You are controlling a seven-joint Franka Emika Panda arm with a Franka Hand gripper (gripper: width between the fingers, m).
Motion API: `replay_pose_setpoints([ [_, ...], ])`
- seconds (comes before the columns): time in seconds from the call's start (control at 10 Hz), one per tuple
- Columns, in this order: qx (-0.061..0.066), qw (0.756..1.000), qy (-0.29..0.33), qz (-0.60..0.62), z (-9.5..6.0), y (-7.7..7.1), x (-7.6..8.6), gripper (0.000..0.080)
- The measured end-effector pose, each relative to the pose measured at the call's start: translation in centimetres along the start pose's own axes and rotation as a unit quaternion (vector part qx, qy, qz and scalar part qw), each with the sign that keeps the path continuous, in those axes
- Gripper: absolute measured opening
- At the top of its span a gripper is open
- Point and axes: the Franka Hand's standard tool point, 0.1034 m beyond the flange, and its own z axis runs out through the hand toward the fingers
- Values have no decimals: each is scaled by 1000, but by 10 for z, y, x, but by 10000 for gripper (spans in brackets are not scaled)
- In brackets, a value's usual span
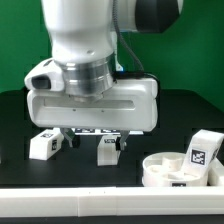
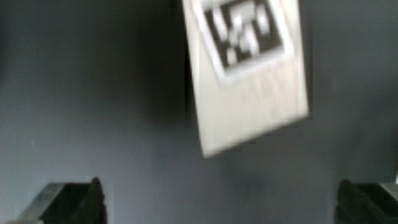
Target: Assemble stool
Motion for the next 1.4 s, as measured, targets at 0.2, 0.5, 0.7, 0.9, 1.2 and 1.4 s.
replay_pose_setpoints([
  [0.2,4,998,-62,11,0,2,-4,649],
  [0.5,7,990,-141,6,8,-3,-8,649],
  [0.7,11,978,-208,-2,8,-11,-12,649],
  [0.9,10,960,-279,11,10,-2,-16,649],
  [1.2,6,957,-289,9,18,-10,-13,649],
  [1.4,2,959,-282,22,26,-16,-12,649],
])
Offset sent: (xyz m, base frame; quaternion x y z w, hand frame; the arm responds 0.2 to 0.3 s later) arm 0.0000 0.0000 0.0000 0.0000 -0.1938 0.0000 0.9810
